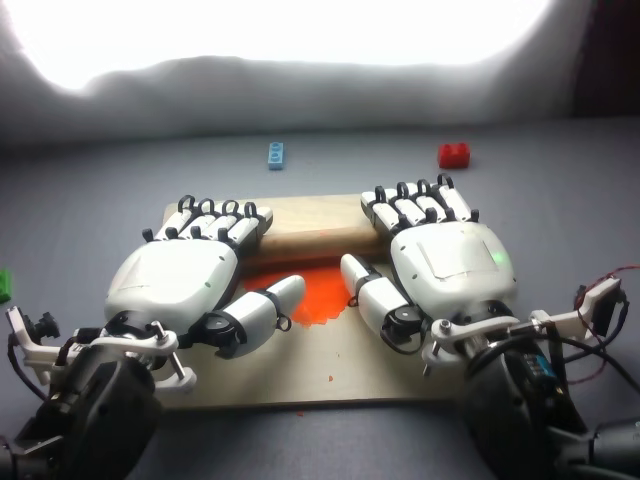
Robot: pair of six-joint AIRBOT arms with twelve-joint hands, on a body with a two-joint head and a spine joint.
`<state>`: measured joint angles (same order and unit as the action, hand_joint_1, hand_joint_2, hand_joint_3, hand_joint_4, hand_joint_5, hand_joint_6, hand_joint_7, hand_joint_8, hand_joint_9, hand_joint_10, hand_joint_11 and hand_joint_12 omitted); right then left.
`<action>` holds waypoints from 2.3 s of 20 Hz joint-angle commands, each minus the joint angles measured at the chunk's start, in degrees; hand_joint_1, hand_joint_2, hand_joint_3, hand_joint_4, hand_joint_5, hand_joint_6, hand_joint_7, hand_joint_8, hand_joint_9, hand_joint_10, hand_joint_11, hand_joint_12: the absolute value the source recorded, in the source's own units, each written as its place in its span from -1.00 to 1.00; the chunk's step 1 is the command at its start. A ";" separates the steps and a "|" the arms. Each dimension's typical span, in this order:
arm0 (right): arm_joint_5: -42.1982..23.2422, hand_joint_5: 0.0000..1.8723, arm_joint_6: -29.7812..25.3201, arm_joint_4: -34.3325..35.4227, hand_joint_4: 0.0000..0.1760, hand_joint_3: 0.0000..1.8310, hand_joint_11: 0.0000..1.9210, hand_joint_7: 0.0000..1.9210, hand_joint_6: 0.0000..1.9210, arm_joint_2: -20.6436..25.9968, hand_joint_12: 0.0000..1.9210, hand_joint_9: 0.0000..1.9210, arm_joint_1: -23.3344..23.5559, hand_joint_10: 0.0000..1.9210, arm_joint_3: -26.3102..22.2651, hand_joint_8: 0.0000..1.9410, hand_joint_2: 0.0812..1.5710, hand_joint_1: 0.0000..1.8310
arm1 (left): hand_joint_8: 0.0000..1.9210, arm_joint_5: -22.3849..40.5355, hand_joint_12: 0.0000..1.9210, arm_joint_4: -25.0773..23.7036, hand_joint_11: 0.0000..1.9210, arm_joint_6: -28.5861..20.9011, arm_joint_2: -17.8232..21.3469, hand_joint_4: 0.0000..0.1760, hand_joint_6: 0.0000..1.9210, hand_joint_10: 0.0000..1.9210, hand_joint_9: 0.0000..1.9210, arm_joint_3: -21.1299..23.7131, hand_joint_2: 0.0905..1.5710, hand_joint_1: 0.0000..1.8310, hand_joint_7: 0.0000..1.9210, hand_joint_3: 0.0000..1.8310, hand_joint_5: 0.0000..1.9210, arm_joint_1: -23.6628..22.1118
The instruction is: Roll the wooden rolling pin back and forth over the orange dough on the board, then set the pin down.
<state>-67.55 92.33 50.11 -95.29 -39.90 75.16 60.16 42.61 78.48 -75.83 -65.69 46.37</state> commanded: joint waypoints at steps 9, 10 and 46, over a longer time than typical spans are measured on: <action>-4.60 -0.65 0.77 -2.14 -1.00 -1.00 -1.00 -0.68 -1.00 0.07 -0.47 -0.74 -1.43 -1.00 -2.88 -1.00 0.84 -1.00 | -1.00 4.34 -0.69 -2.60 -1.00 -0.92 2.05 -1.00 -1.00 -1.00 -0.82 1.71 0.76 -1.00 -0.76 -1.00 -0.77 0.77; -4.71 -0.65 0.75 -2.13 -1.00 -1.00 -1.00 -0.68 -1.00 0.08 -0.47 -0.74 -1.54 -1.00 -3.17 -1.00 0.84 -1.00 | -1.00 4.34 -0.69 -2.67 -1.00 -0.97 2.40 -1.00 -1.00 -1.00 -0.82 2.10 0.76 -1.00 -0.76 -1.00 -0.77 0.98; -11.53 -0.67 5.09 -2.02 -1.00 -1.00 -1.00 -0.65 -1.00 0.46 -0.33 -0.70 -3.57 -0.99 -11.87 -1.00 0.83 -1.00 | -1.00 8.48 -0.67 -4.46 -1.00 -3.18 7.01 -1.00 -0.99 -0.99 -0.82 9.55 0.79 -1.00 -0.74 -1.00 -0.76 5.47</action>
<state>-75.81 97.36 50.76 -94.94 -43.11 63.51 62.50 40.73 75.31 -69.28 -56.23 51.79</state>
